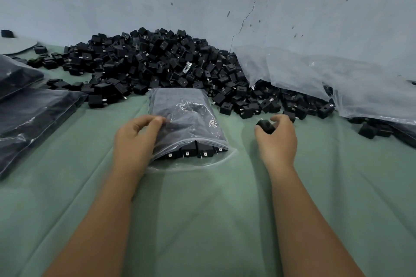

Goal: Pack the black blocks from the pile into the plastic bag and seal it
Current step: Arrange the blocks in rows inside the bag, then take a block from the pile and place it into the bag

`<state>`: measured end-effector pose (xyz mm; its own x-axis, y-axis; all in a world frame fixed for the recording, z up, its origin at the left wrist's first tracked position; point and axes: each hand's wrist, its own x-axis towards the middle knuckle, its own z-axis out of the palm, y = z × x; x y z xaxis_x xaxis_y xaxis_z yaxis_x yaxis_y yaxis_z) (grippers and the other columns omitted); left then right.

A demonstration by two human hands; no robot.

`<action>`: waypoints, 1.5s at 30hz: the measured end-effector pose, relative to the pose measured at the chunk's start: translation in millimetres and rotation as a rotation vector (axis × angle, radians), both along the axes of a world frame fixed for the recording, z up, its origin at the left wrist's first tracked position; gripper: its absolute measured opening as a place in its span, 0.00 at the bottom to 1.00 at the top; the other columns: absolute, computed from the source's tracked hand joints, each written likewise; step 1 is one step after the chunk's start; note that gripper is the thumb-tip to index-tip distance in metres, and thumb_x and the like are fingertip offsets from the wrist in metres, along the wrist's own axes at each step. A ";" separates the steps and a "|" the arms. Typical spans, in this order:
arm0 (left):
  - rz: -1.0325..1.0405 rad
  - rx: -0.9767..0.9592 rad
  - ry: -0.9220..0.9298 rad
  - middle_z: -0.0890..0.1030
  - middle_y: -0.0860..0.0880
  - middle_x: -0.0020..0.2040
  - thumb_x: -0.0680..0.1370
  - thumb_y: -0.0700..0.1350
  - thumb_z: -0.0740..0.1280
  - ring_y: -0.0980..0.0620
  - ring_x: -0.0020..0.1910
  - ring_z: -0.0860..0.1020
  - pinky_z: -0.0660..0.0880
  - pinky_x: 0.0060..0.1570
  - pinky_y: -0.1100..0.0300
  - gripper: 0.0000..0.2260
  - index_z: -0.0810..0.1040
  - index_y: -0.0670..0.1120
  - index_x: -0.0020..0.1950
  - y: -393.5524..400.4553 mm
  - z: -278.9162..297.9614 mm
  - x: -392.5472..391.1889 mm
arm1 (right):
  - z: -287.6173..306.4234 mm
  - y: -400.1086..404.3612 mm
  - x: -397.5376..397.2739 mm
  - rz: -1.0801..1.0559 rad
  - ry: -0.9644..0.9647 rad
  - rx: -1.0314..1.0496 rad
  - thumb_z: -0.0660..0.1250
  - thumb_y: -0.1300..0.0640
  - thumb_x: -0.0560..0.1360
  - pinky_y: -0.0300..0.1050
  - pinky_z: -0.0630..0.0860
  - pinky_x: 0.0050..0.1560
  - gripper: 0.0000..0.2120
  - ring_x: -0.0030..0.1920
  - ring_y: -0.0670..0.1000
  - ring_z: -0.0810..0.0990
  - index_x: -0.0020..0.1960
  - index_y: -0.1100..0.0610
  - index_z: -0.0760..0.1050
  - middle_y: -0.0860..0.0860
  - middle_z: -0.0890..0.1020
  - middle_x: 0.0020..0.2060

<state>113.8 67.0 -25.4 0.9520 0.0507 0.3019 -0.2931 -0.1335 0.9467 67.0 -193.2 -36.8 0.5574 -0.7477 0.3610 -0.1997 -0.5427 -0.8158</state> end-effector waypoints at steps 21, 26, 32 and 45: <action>-0.059 0.040 -0.063 0.84 0.57 0.33 0.75 0.43 0.73 0.64 0.32 0.81 0.72 0.30 0.74 0.10 0.83 0.57 0.37 -13.6 2.2 -20.9 | -0.2 136.6 -24.6 0.453 -0.143 -0.031 0.69 0.48 0.74 0.41 0.73 0.38 0.11 0.37 0.44 0.76 0.40 0.50 0.68 0.43 0.77 0.33; -0.108 0.104 -0.098 0.84 0.56 0.35 0.75 0.45 0.72 0.59 0.37 0.82 0.80 0.40 0.61 0.09 0.84 0.60 0.42 -11.2 -0.1 -18.8 | 3.4 140.2 -19.4 0.464 -0.187 0.300 0.70 0.54 0.73 0.47 0.80 0.44 0.05 0.38 0.44 0.81 0.42 0.50 0.74 0.45 0.81 0.35; -0.102 0.174 -0.103 0.85 0.56 0.39 0.75 0.42 0.72 0.55 0.42 0.83 0.80 0.47 0.47 0.06 0.85 0.53 0.45 -10.5 -1.3 -17.8 | 6.6 138.5 -21.9 0.471 -0.107 0.138 0.66 0.53 0.77 0.44 0.78 0.48 0.06 0.42 0.43 0.81 0.48 0.50 0.82 0.44 0.83 0.40; -0.068 0.185 -0.105 0.84 0.61 0.37 0.74 0.48 0.73 0.61 0.39 0.82 0.80 0.45 0.54 0.07 0.84 0.59 0.38 -11.9 -1.7 -17.3 | 8.9 136.2 -33.8 0.444 0.064 -0.518 0.70 0.54 0.70 0.43 0.72 0.42 0.14 0.51 0.51 0.77 0.55 0.44 0.75 0.45 0.81 0.48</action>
